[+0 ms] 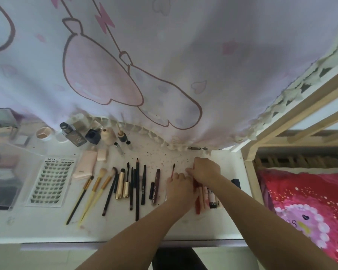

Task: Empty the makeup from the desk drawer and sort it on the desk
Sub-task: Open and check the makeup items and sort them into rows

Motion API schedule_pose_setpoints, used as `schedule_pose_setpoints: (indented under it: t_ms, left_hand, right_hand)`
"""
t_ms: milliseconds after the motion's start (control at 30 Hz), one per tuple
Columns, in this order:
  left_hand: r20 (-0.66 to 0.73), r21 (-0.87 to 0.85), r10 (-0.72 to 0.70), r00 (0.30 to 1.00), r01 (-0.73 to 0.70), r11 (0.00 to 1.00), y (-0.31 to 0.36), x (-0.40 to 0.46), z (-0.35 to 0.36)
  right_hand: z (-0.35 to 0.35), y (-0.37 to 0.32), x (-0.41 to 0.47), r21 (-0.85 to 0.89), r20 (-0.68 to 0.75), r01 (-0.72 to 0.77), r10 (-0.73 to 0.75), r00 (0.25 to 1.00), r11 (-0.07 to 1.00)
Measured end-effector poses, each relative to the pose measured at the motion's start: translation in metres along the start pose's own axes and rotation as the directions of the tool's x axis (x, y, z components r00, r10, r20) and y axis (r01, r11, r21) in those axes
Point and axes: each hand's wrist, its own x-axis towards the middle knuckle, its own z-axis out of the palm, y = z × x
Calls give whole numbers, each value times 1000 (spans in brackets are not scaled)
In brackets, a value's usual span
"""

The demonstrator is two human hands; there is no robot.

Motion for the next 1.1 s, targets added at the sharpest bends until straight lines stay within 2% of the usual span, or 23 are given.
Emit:
schedule_pose_setpoints:
  t_ms: [200,367,467,533,600,667,833,900,933,1000,1033,1067,1100]
  left_hand:
    - [11,9,-43,999,43,999,0,3,-2]
    - [-45,-35,-105,993,104,994,-17,-2,-7]
    - [-98,-88,-94,991,85,992,-27,-7,-14]
    - [-146,-130,-55,988,36,991,-31,-11,-19]
    - [-166,-156,-25,986,-1,988,-36,-16,-24]
    - [-139,-265,-25,990,-13,964,-42,-22,-28]
    - [-33,-557,77,996,-83,826,-58,-42,-46]
    - [6,-642,106,994,-78,763,-64,-51,-56]
    - [30,-663,129,991,-77,744,-70,-55,-60]
    - [108,-635,189,976,-79,768,-86,-66,-59]
    - [147,-610,199,969,-69,790,-95,-74,-54]
    - [174,-604,182,968,-41,796,-104,-82,-47]
    - [185,-627,155,970,-5,779,-111,-90,-42]
  right_hand:
    - [-2,-3,3,-67,-15,45,-46,999,997]
    - [-10,-9,4,0,-66,54,-54,996,999]
    - [-15,-11,1,55,11,49,-50,999,997]
    - [-20,-13,0,166,81,63,-78,994,984]
    - [-29,-15,-6,321,122,83,-128,984,943]
    - [-39,-16,-16,428,148,86,-164,975,899]
    - [-44,-18,-48,640,125,82,-209,970,764]
    - [-44,-19,-59,676,98,98,-221,970,730]
    - [-47,-18,-65,645,85,117,-222,971,755]
    - [-55,-7,-70,630,11,132,-179,984,765]
    - [-61,2,-72,713,-17,107,-136,991,693]
    - [-67,11,-75,822,-16,67,-94,995,566]
    - [-70,18,-79,874,0,38,-78,997,485]
